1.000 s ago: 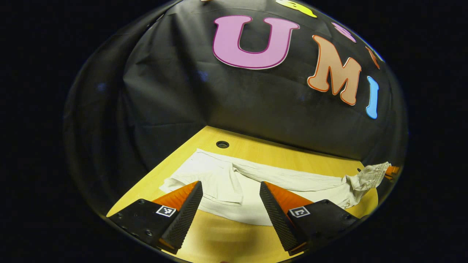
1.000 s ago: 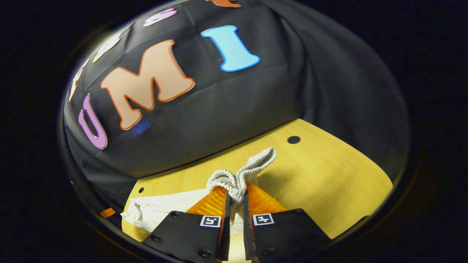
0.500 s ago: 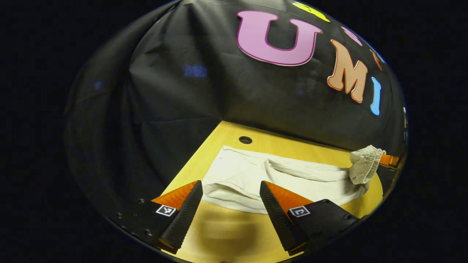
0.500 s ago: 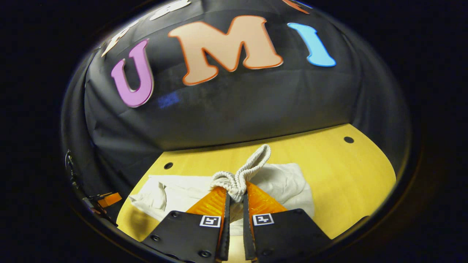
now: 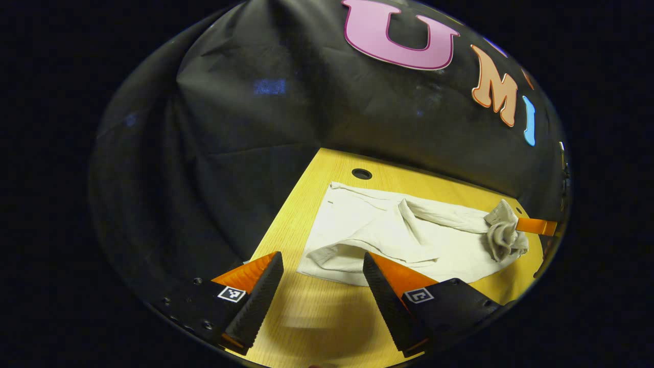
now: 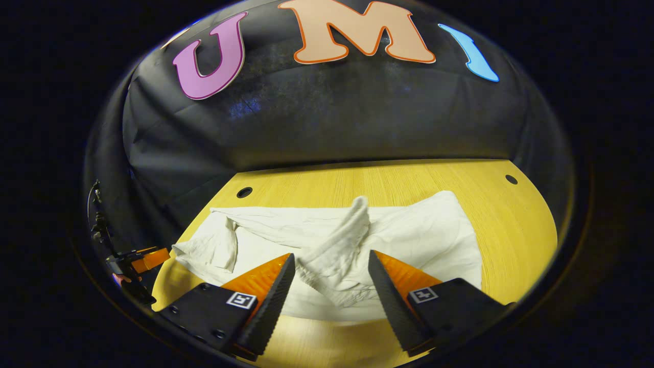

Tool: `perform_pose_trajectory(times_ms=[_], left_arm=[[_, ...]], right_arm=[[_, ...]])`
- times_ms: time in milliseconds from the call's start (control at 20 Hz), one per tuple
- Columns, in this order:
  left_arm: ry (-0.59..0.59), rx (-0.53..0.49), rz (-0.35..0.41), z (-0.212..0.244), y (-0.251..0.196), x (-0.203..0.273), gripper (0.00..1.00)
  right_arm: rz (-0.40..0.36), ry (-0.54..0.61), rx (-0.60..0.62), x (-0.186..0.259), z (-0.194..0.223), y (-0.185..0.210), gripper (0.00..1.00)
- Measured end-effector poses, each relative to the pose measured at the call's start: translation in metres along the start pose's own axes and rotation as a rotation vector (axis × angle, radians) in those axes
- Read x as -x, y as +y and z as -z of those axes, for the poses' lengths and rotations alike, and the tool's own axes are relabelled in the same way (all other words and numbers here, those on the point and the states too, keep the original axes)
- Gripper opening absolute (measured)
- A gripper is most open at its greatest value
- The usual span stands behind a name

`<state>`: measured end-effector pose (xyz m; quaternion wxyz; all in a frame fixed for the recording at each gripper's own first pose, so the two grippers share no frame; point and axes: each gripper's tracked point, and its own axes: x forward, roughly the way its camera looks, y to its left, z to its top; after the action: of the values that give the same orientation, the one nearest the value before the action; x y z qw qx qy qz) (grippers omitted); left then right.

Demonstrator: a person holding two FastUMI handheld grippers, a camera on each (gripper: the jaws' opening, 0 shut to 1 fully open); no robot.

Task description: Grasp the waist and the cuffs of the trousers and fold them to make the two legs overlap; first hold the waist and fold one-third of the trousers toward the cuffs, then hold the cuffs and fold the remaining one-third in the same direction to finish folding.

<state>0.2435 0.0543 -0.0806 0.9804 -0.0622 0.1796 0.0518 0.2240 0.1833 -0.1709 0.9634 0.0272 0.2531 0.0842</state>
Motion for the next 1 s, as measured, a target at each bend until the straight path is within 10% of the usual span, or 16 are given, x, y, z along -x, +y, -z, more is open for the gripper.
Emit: perform_pose_trajectory(times_ms=[750, 1000], left_arm=[[0.096, -0.042, -0.037, 0.025, 0.002, -0.021, 0.94], [0.103, -0.067, -0.036, 0.024, 0.001, -0.019, 0.6]], right_arm=[[0.062, -0.05, -0.085, 0.028, -0.018, -0.021, 0.96], [0.079, -0.07, -0.081, 0.042, -0.024, -0.036, 0.92]])
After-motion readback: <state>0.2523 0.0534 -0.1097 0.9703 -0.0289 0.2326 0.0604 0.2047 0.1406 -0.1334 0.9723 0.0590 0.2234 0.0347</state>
